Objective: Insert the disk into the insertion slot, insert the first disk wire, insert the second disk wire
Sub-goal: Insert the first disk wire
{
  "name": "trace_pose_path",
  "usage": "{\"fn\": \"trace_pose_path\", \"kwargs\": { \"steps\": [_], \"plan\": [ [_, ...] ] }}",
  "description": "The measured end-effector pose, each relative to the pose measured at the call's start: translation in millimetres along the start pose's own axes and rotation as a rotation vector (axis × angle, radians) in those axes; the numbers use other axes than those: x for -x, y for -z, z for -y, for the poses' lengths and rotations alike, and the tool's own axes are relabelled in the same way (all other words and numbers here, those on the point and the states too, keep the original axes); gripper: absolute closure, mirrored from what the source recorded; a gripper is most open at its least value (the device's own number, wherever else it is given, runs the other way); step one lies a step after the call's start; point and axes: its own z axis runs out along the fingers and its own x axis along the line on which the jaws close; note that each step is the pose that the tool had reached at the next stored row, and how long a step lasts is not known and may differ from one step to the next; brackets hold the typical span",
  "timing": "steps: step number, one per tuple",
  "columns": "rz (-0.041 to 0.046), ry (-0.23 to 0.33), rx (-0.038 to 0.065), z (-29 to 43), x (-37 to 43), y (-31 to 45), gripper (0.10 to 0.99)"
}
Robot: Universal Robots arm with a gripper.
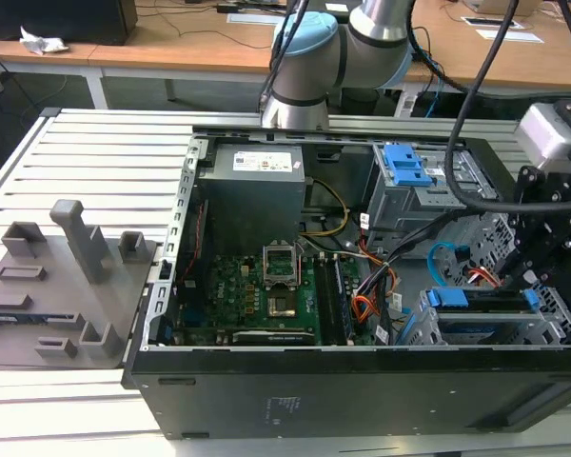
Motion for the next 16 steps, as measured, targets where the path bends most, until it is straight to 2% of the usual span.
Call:
{"fn": "trace_pose_path", "kwargs": {
  "steps": [1, 2, 4, 11, 14, 15, 16],
  "plan": [
    [0.0, 0.0, 0.0, -0.8, 0.5, 11.7, 0.851],
    [-0.0001, 0.0, 0.0, -1.2, 0.8, 18.3, 0.851],
    [-0.0001, 0.0, 0.0, -1.6, 1.1, 25.4, 0.851],
    [-0.0001, 0.0, 0.0, -2.7, 1.9, 42.8, 0.851],
    [0.0001, 0.0, 0.0, -2.9, 2.1, 45.6, 0.851],
    [0.0002, 0.0, 0.0, -2.9, 2.1, 45.6, 0.867],
    [0.0002, 0.0, 0.0, -2.9, 2.1, 45.6, 0.98]
  ]
}}
